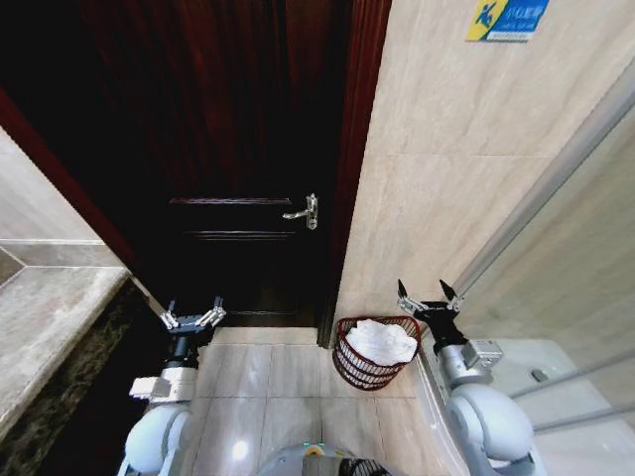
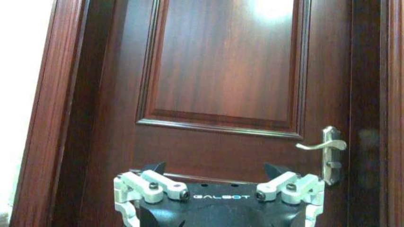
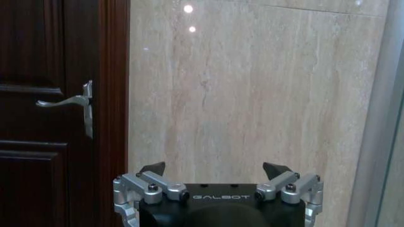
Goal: Discard the used towel into the hamper.
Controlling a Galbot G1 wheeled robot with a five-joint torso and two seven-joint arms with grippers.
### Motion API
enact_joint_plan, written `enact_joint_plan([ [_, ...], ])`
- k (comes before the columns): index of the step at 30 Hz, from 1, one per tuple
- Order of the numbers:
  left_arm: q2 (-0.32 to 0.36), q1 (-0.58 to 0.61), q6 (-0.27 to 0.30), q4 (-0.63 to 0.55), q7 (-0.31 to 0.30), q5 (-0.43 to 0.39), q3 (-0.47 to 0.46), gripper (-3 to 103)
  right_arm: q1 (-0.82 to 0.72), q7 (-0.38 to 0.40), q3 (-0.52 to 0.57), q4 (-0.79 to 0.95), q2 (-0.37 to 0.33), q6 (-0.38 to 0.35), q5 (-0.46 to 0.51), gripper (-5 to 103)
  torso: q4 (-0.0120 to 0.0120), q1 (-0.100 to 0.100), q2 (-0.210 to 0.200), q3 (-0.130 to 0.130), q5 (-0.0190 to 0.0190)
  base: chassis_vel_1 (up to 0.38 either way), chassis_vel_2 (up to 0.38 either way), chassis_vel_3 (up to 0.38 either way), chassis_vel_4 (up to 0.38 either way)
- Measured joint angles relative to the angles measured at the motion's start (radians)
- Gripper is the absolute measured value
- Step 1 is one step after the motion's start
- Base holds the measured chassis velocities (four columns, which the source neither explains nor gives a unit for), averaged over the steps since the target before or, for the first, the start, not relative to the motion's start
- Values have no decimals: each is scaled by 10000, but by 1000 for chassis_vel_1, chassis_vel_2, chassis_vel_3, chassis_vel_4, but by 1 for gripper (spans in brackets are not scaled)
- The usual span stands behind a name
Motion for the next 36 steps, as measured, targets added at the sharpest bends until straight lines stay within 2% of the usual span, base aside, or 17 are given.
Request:
enact_joint_plan([
  [12,-33,2,-152,-16,-10,-15,-26,100,-85,-6,31,31,48,27,-28,100,1,-1,-5,-2,0,0,0,0,0],
  [36,-37,49,-112,-214,2,-62,-105,100,-290,-26,72,154,128,93,-103,100,1,-4,-8,-5,0,11,-14,-10,13],
])
